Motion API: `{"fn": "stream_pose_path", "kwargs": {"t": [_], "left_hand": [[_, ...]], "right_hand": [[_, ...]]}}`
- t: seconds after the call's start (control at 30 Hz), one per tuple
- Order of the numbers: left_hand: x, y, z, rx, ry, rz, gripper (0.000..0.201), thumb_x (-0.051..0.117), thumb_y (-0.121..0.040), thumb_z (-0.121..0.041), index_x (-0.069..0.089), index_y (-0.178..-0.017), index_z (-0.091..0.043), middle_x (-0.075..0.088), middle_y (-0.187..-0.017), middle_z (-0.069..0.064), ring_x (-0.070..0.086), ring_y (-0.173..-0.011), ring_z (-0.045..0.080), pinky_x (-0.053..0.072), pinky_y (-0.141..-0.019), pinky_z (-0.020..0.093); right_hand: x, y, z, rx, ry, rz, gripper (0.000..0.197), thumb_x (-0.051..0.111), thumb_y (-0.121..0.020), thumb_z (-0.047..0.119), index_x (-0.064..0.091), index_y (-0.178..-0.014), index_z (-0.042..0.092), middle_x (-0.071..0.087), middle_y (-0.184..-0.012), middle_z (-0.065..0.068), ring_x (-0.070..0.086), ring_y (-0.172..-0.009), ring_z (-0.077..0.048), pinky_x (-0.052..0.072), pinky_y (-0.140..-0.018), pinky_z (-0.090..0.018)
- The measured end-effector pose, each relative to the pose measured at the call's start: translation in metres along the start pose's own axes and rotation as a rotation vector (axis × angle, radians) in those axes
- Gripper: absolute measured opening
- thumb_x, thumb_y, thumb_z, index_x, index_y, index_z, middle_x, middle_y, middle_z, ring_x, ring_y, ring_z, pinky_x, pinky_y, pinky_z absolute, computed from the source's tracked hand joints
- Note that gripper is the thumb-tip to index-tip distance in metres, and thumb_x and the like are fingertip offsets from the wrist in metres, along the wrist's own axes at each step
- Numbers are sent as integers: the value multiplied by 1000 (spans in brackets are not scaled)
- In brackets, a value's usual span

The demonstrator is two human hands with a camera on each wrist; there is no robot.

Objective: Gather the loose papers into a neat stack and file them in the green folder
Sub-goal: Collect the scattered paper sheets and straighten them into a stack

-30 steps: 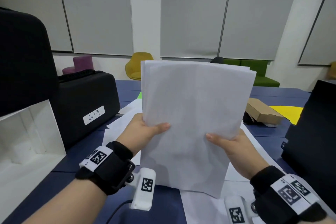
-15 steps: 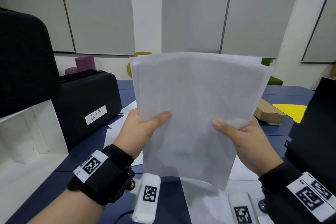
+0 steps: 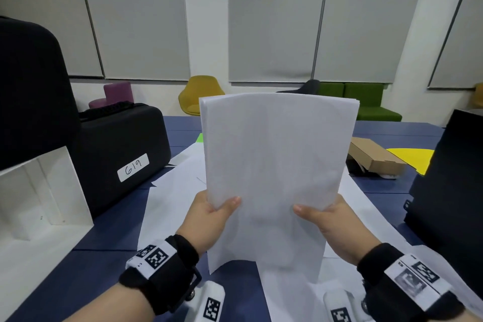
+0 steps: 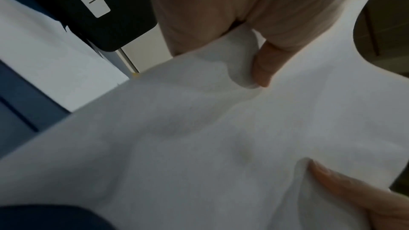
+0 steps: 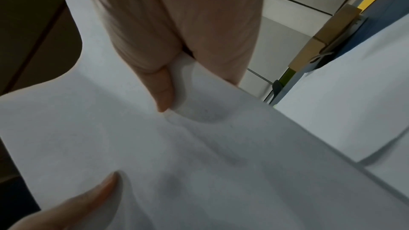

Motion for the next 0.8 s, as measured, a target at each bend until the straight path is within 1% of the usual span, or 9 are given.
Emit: {"fn": "stream_pose_path", "kwargs": {"t": [0.17,0.27,0.4,0.5,0.57,0.63,0.7,0.73,0.8], "left_hand": [[-3,-9,-8,20,-95,-52,15,62,-92,-8,70,-82,-16,73,-65,-9,67,-61,6,52,-59,21],[-11,-22,-9,-29,-132,-62,14,61,-92,-8,69,-81,-10,66,-58,-6,59,-50,10,47,-50,22],[-29,-38,12,-216,-119,-64,14,64,-87,-6,67,-95,5,63,-79,16,56,-68,23,45,-61,30],[-45,-34,34,-343,-146,-75,47,69,-58,-18,63,-93,12,56,-76,17,52,-70,24,40,-64,33],[-53,-31,50,-428,-134,-49,53,69,-49,-18,62,-93,11,57,-80,18,53,-74,25,43,-71,35],[-61,-28,60,-490,-201,-38,35,74,-58,-12,59,-85,4,62,-82,19,60,-72,28,51,-73,33],[-70,-30,70,-517,-325,-39,37,79,-63,-14,62,-92,3,67,-96,25,67,-90,35,56,-83,43],[-72,-31,71,-533,-402,-28,41,81,-66,-16,63,-98,3,67,-106,27,66,-101,37,54,-91,43],[-69,-29,69,-547,-620,42,37,70,-87,-22,62,-114,2,65,-121,21,63,-112,31,47,-95,28]], "right_hand": [[-7,-4,6,22,141,54,17,64,-89,3,71,-101,12,77,-96,0,73,-88,-16,58,-72,-25],[-20,-11,10,47,173,29,12,61,-90,0,68,-85,8,75,-77,-6,70,-65,-18,54,-54,-25],[-67,-24,-9,190,306,-94,11,60,-91,0,60,-81,-2,67,-70,-17,65,-55,-20,52,-51,-26],[-120,-28,-35,402,524,-184,11,66,-88,9,60,-88,-1,66,-83,-16,65,-69,-23,55,-57,-29],[-151,-27,-48,529,782,-194,20,68,-88,18,57,-80,4,59,-78,-9,58,-66,-19,49,-55,-26],[-169,-24,-57,628,1037,-189,40,68,-87,32,43,-64,12,46,-64,-1,44,-55,-13,36,-48,-21],[-175,-20,-66,690,1159,-187,44,66,-87,46,41,-68,15,42,-67,4,41,-57,-9,29,-45,-18],[-175,-19,-71,707,1198,-170,42,63,-86,51,49,-78,12,47,-72,5,45,-62,-8,31,-47,-18],[-171,-19,-77,728,1237,-141,56,60,-86,57,58,-109,6,56,-88,2,54,-77,-13,38,-54,-18]]}}
Point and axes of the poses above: each hand's wrist, its own y-axis away from the middle knuckle, its own x-axis out of the palm, z = x × y, the point moved 4 cm from there along -y, towards the middle knuckle
